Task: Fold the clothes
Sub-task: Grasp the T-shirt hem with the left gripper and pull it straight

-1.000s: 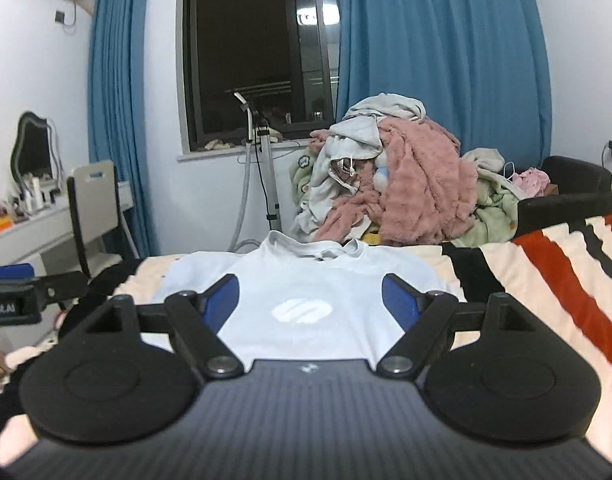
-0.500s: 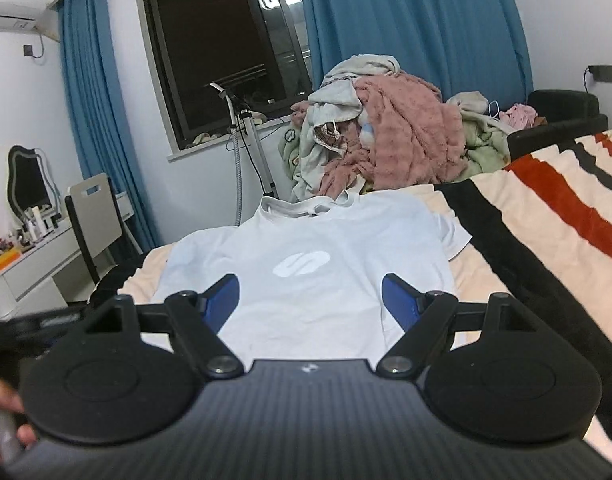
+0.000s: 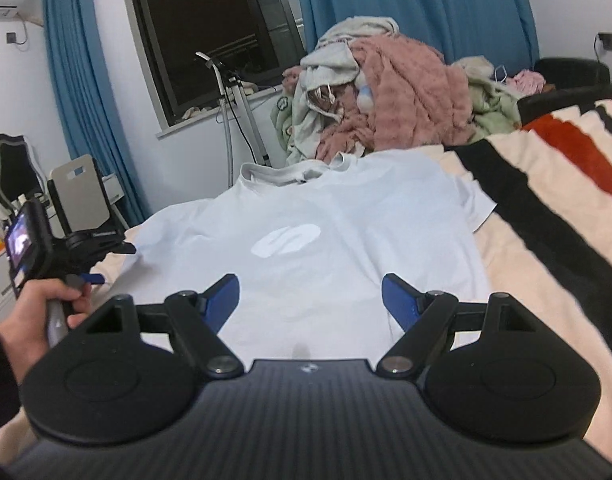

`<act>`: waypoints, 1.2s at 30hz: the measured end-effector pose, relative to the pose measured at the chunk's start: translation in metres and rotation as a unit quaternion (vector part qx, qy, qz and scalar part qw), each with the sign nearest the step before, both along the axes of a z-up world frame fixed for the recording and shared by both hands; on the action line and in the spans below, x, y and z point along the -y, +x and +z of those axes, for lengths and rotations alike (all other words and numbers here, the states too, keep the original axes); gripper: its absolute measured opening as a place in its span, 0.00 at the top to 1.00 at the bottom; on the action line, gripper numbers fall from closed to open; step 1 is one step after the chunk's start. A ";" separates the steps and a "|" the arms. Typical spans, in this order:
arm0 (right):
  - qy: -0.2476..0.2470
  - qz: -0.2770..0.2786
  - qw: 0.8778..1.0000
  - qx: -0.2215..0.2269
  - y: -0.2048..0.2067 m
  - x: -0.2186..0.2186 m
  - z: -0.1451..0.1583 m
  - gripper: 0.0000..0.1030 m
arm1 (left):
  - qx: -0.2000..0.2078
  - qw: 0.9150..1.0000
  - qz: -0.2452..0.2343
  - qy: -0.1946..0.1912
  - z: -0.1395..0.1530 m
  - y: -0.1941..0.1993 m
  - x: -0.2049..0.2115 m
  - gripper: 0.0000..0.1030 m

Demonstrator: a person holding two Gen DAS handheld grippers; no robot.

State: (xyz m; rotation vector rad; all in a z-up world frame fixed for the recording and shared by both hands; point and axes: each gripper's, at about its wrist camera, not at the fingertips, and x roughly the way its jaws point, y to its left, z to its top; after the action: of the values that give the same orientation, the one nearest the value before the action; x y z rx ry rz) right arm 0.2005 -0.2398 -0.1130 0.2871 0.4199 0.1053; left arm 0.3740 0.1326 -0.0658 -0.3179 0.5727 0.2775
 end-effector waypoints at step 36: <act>0.047 -0.045 0.996 -0.057 0.023 0.026 -0.030 0.23 | 0.016 0.968 -0.226 0.106 0.036 -0.013 0.082 0.40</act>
State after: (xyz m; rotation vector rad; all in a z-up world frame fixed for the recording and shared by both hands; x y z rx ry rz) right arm 0.2232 -0.2657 -0.1429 0.4049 0.5153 0.0199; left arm 0.3614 0.0509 -0.0294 0.0211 0.5625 -0.1073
